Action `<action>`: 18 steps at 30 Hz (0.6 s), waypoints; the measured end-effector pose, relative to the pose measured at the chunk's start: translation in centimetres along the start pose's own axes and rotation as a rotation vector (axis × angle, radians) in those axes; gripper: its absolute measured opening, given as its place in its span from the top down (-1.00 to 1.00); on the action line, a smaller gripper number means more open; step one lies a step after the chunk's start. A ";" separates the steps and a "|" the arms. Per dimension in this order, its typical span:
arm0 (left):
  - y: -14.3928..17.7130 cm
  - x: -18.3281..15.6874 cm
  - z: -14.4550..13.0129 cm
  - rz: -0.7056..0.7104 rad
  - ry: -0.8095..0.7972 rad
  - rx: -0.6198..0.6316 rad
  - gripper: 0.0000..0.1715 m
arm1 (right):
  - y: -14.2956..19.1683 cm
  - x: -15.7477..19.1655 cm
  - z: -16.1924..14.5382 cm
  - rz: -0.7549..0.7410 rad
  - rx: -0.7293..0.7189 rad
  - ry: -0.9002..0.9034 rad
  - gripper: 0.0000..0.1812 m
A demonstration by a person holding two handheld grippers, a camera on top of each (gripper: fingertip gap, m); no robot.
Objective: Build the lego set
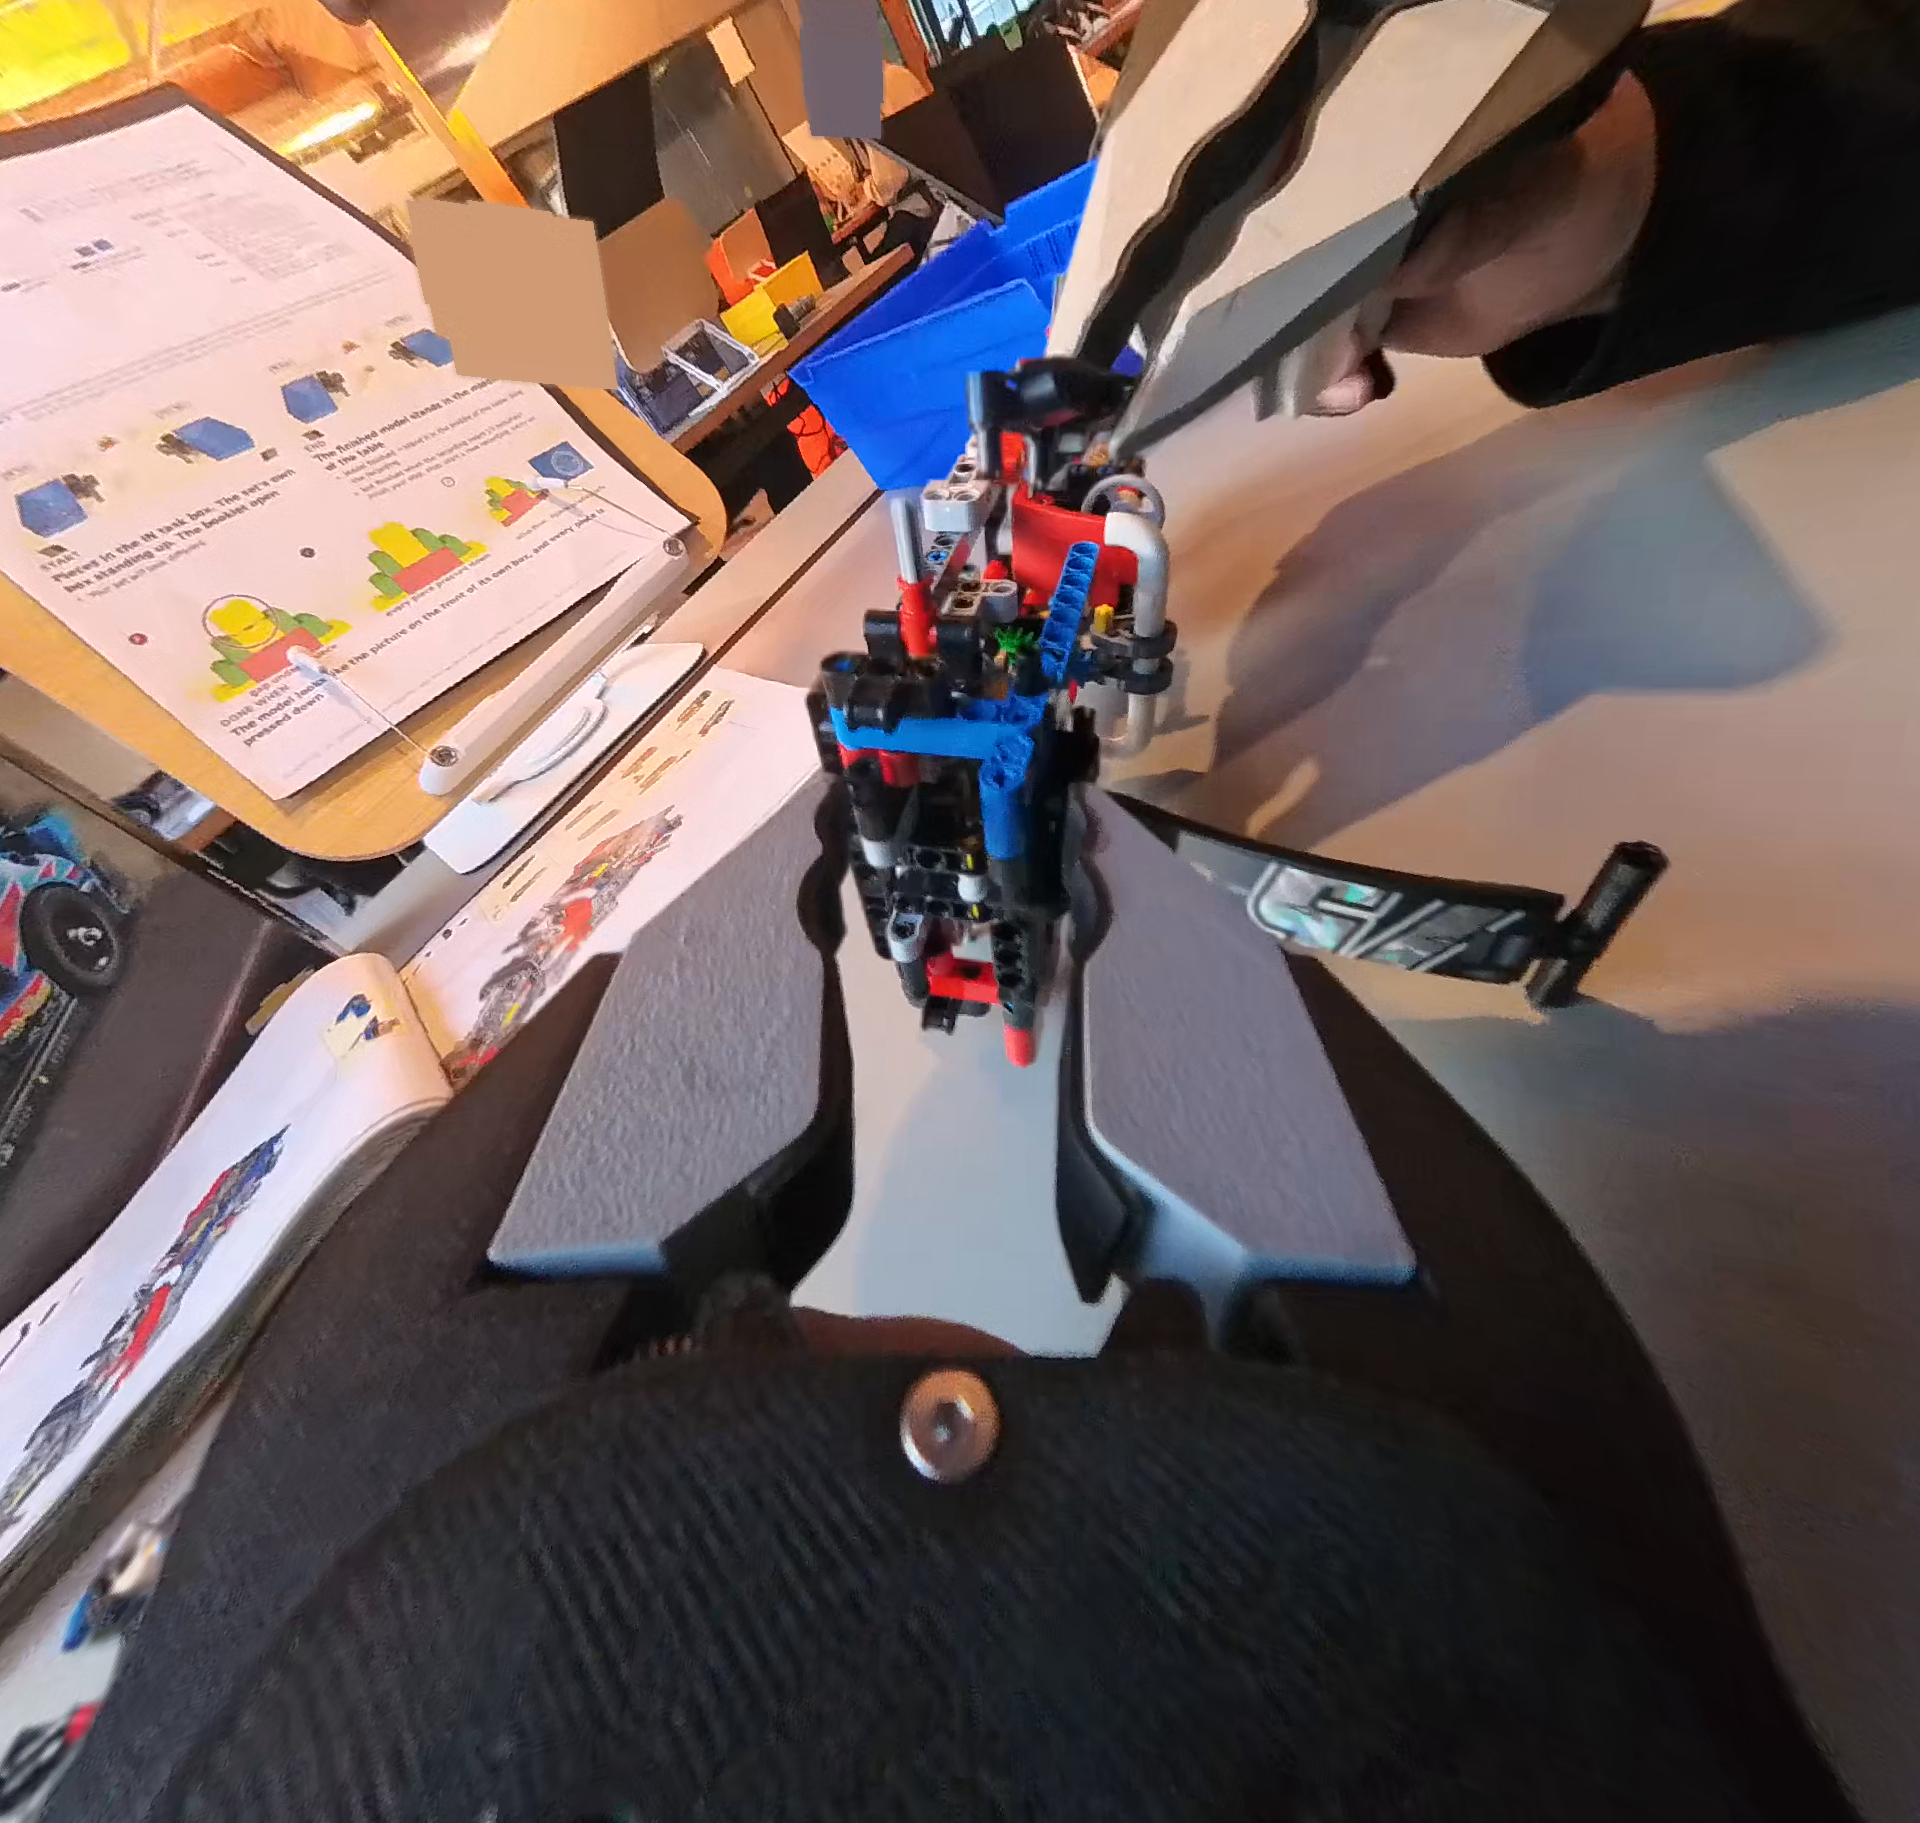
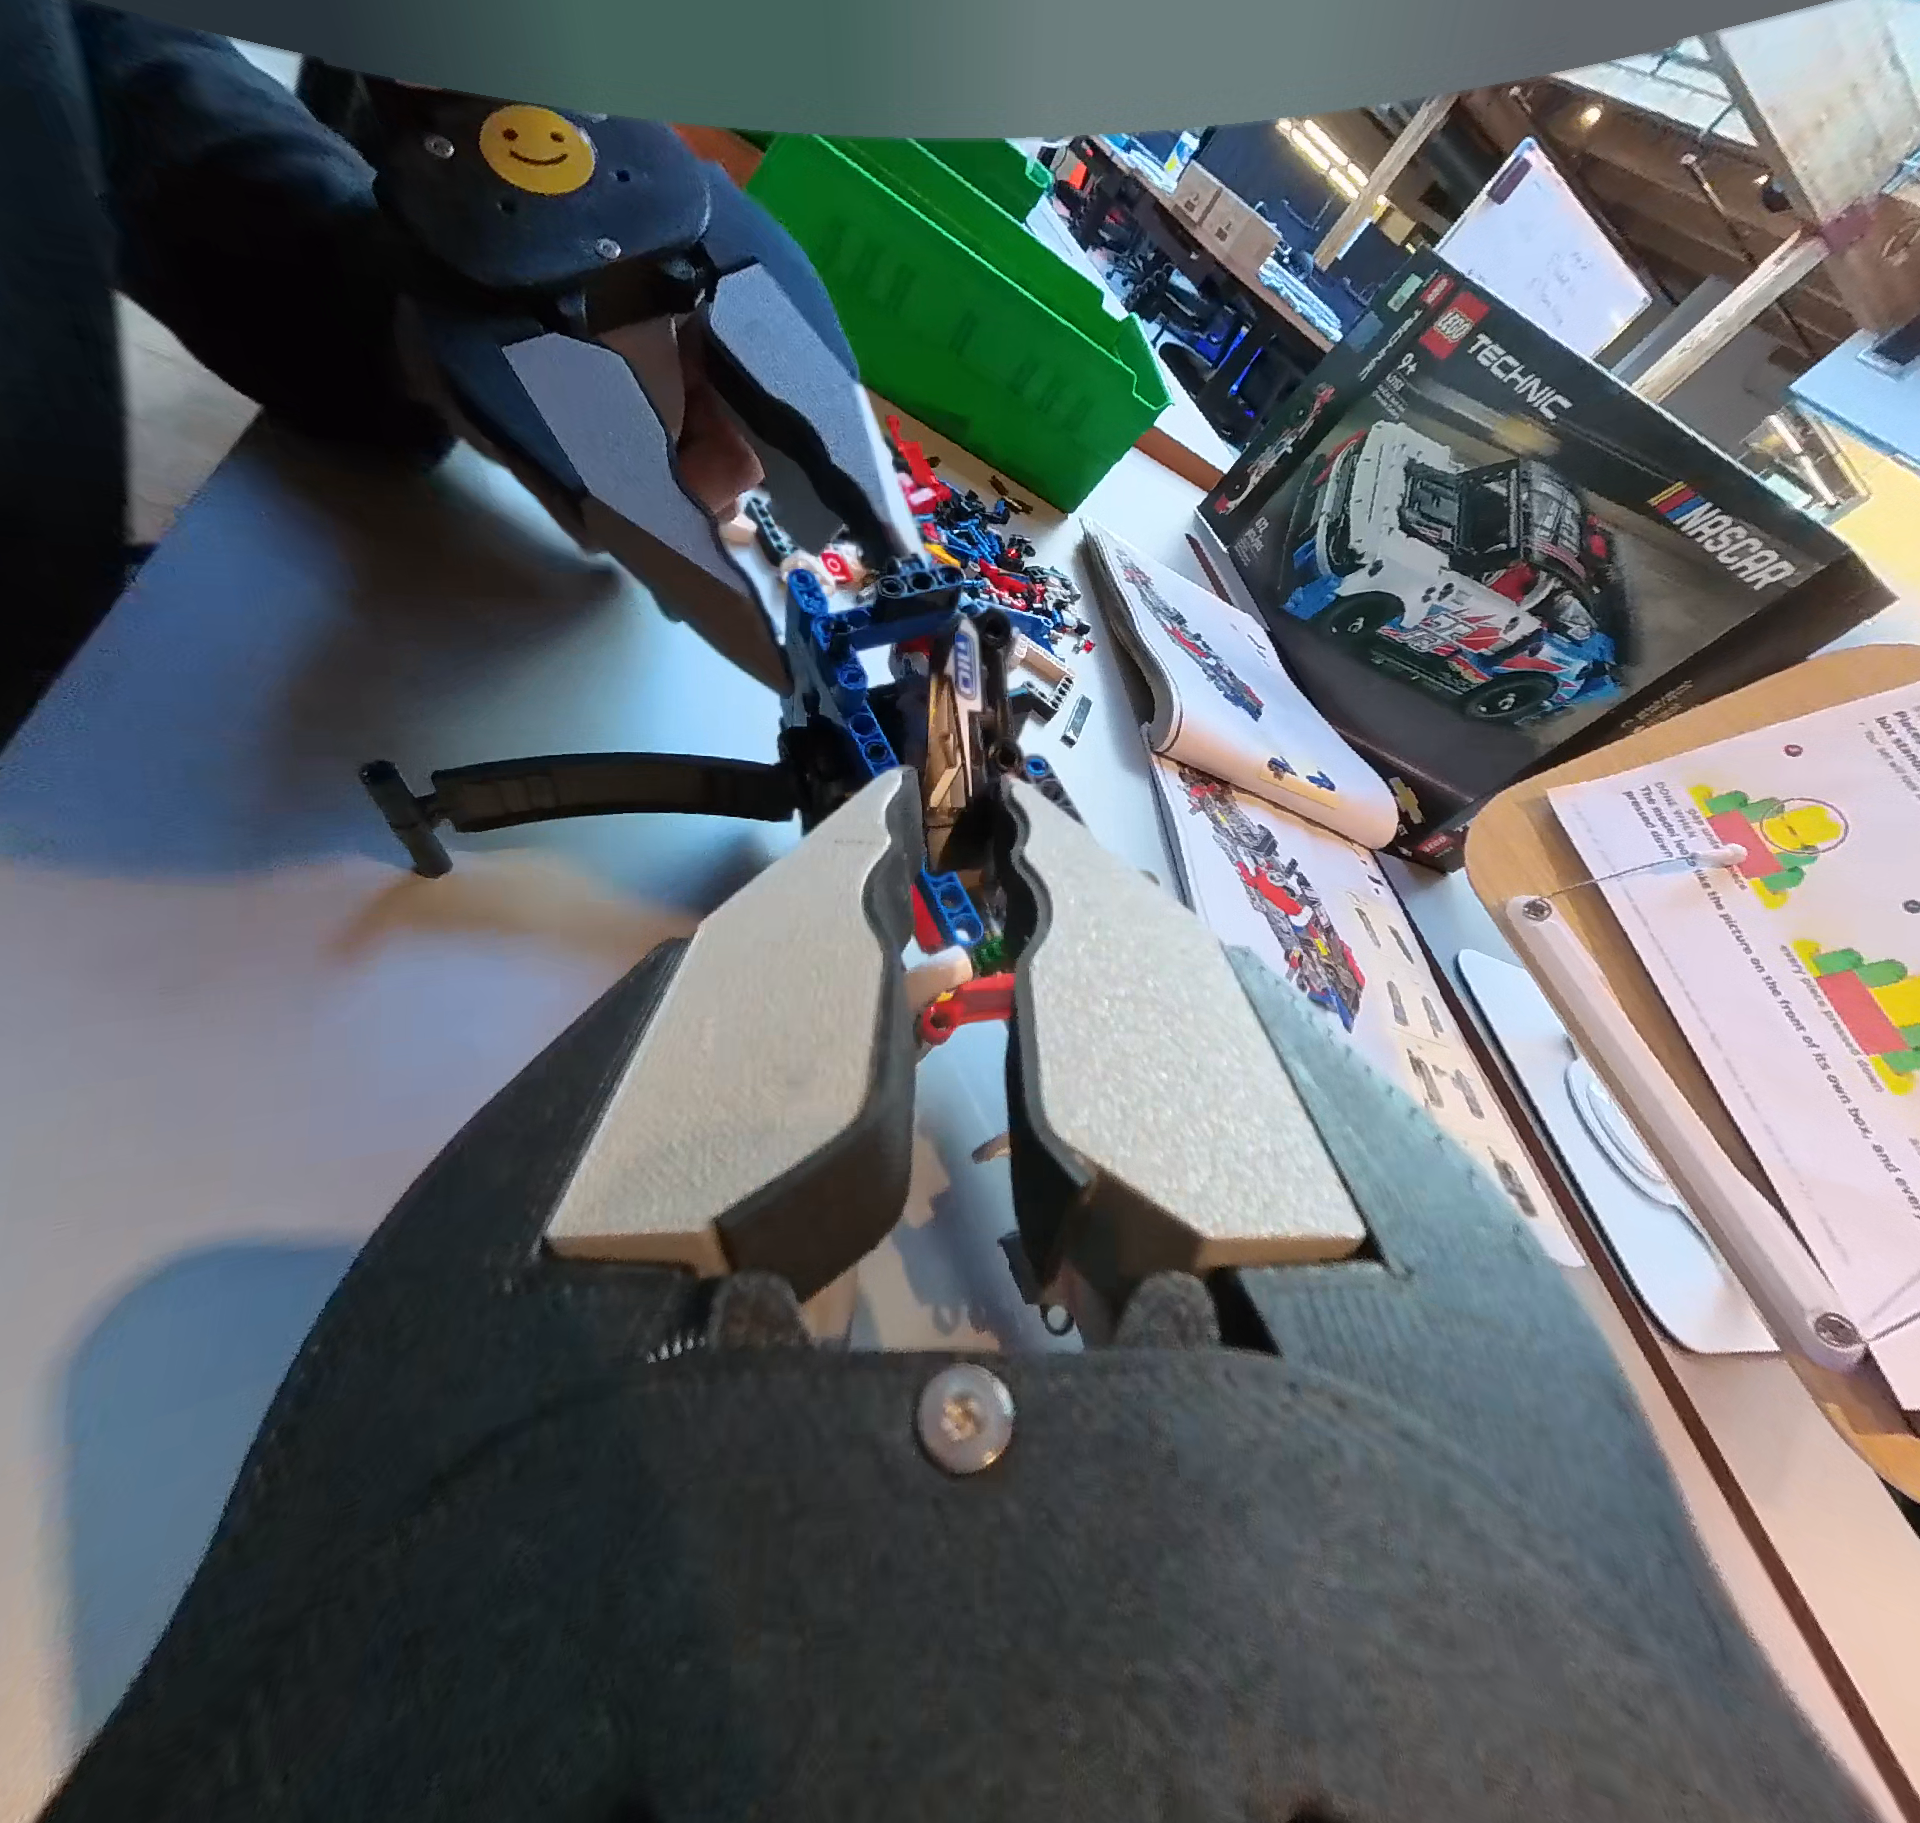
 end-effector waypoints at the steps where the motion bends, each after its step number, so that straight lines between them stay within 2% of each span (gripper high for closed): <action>1: 0.2 -0.2 -0.2 0.010 -0.004 -0.010 0.55 | 0.1 0.0 0.2 -0.005 -0.006 0.002 0.90; 5: 1.7 -1.2 0.4 0.057 -0.017 -0.069 0.57 | 0.7 0.4 0.7 -0.033 -0.023 0.012 0.90; 11: 2.9 -2.8 1.5 0.079 -0.023 -0.078 0.62 | 1.4 1.0 1.3 -0.006 0.010 0.044 0.90; 18: 3.7 -1.9 -0.2 0.083 -0.077 -0.083 0.61 | 0.3 0.4 0.5 -0.010 0.038 0.056 0.90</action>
Point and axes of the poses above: each gripper's, where its closed fingertips meet, y back along the fingers, z out of its top, x = y × z across the jaws, the point moved 10 cm from there along y, back along the fingers, and after that the axes turned 2 degrees about x, right-handed, at the moved point
